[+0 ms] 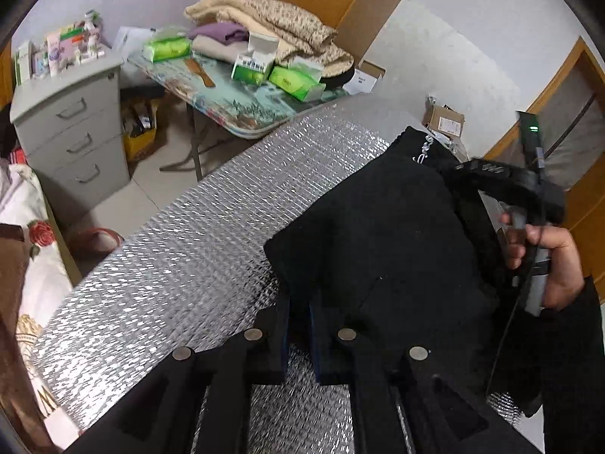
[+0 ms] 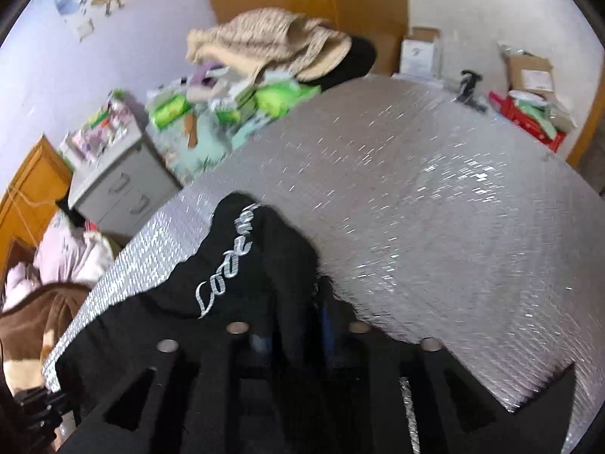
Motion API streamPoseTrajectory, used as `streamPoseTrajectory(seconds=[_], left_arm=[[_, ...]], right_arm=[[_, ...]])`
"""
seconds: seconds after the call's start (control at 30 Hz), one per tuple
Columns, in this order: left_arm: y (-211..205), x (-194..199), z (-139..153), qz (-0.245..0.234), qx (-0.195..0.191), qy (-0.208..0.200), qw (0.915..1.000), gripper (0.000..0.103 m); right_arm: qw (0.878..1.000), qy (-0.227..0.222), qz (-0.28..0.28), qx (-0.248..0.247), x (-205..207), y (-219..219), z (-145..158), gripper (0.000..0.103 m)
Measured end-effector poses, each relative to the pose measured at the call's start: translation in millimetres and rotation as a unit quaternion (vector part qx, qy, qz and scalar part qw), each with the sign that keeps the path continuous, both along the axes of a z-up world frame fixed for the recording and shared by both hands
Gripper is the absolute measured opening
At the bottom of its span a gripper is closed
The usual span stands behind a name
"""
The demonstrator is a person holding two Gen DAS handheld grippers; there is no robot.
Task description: Fold clothes
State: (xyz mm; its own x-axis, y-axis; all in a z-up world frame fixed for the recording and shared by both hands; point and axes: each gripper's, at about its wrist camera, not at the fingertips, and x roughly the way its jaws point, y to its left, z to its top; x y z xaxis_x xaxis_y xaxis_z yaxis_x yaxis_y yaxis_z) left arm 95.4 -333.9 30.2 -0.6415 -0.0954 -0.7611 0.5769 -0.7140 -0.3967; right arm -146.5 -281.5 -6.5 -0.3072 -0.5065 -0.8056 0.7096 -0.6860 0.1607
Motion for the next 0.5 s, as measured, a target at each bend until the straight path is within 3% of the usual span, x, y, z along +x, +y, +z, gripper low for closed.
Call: streamPoseTrajectory(seconds=[0.2,0.27,0.37,0.5], left_arm=[[9,22,15,0.026,-0.013,0.011,0.9995,0.009],[19,21,32,0.024,-0.039,0.025,0.9987,0.009],[44,12,49,-0.017,-0.050,0.057,0.9970,0.009],[80,-17,46,-0.101,-0.046,0.054,0.9924,0.009]], right_arm=[[0.995,0.049,-0.008,-0.089,24,75,83,0.040],[0.993,0.060,-0.013,-0.099,32,109,102,0.041],[0.993,0.059,-0.032,-0.097,35,159,110,0.041],[0.996,0.042,-0.062,-0.054,43,225,92,0.041]])
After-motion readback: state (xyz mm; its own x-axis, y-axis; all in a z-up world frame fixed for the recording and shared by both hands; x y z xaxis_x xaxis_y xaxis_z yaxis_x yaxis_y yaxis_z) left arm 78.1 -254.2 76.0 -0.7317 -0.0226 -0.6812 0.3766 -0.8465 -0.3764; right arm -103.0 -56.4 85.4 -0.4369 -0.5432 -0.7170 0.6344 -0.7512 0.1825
